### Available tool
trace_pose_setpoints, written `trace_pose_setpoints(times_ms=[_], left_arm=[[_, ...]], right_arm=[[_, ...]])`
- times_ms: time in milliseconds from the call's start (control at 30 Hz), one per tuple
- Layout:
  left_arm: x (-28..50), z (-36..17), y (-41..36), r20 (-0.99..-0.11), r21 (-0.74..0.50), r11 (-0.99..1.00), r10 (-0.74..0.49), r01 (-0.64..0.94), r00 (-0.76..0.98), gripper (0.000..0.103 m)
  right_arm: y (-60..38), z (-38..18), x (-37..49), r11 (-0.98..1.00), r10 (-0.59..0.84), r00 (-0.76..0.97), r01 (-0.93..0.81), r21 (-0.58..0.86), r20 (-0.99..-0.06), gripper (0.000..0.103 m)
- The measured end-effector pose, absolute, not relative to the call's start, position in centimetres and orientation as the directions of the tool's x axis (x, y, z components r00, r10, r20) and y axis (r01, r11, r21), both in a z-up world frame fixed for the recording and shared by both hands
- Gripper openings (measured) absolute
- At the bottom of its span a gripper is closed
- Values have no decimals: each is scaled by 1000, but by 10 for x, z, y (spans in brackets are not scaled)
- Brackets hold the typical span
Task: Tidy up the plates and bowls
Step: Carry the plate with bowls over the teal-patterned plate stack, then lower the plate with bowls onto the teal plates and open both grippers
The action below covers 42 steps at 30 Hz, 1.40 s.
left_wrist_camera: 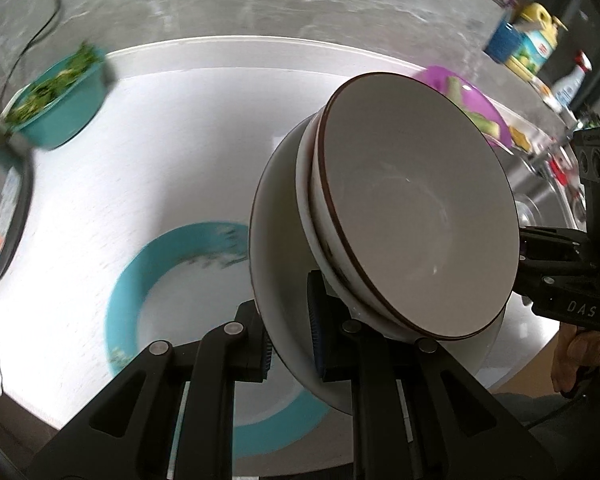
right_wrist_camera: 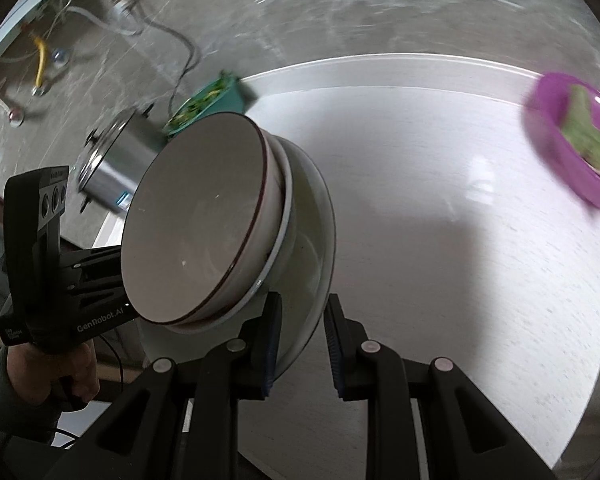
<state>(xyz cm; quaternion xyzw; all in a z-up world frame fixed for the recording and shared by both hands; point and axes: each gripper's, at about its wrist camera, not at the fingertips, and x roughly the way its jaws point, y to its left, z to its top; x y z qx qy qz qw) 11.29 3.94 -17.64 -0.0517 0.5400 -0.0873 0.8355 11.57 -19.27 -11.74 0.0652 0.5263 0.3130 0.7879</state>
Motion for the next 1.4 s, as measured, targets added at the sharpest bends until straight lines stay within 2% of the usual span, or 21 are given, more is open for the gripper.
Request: trace_pose_setpoints(times_ms=[533,1400], left_arm=[[77,-215,127,-917,-189,981,-163,-37,363,13],[91,-263,139,-937,-193,981,-186,6,297,13]], right_arm=[[-98,-141,114,744,567,139,-510,432,-812,24],[-67,-188,115,784,504,97,-468,408,-858,24]])
